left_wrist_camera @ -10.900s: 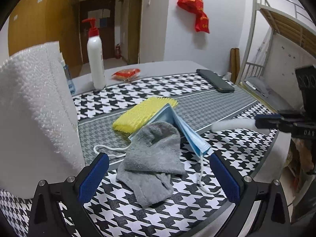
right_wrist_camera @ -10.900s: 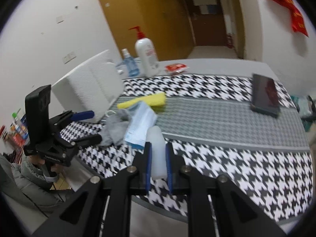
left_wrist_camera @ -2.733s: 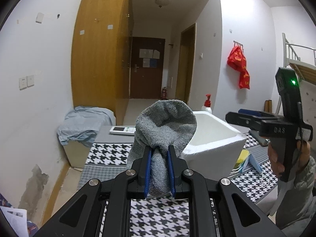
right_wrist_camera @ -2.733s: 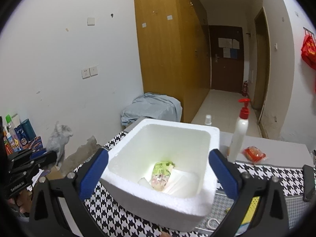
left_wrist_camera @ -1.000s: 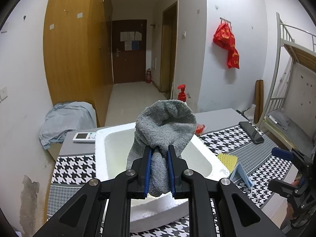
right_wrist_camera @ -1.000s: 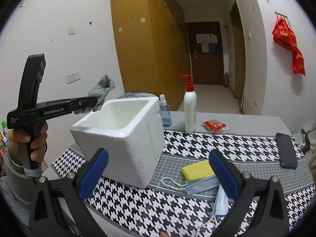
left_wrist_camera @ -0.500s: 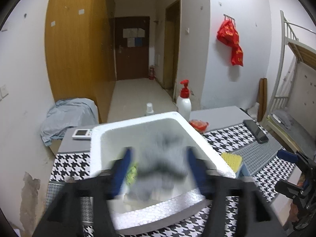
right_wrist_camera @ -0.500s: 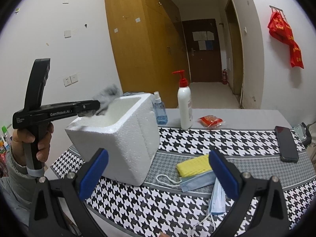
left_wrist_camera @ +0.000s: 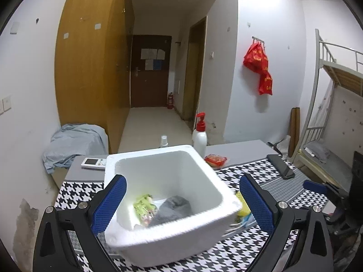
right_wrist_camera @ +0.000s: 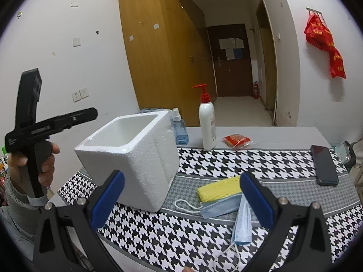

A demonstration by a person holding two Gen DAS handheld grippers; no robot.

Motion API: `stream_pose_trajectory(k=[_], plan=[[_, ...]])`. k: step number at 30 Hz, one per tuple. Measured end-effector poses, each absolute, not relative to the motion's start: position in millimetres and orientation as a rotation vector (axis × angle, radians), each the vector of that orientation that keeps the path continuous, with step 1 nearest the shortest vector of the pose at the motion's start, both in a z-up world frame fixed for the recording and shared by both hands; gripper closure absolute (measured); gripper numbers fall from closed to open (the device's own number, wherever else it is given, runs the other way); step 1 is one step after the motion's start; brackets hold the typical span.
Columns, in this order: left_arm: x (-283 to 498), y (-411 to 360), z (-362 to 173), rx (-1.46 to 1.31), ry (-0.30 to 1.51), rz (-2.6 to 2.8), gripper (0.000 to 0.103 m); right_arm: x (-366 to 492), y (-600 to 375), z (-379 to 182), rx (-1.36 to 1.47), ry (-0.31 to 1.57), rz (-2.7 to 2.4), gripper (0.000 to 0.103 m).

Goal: Organize soft objects
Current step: 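Move the right tool down to the blue face mask on the table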

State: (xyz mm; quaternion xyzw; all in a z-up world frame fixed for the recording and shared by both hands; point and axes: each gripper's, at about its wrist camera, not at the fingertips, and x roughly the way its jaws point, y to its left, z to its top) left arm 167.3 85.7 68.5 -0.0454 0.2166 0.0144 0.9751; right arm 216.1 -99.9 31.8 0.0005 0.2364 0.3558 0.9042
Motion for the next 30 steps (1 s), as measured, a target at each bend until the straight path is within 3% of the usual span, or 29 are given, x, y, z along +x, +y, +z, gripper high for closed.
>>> stream_pose_trajectory(k=[9, 30], plan=[[112, 60, 85, 0.004, 0.257, 0.131, 0.001, 205, -110, 38, -0.001, 0.475, 0.735, 0.001], [79, 23, 63, 0.035, 0.220, 0.042, 0.001, 169, -145, 53, 0.034, 0.381, 0.684, 0.001]])
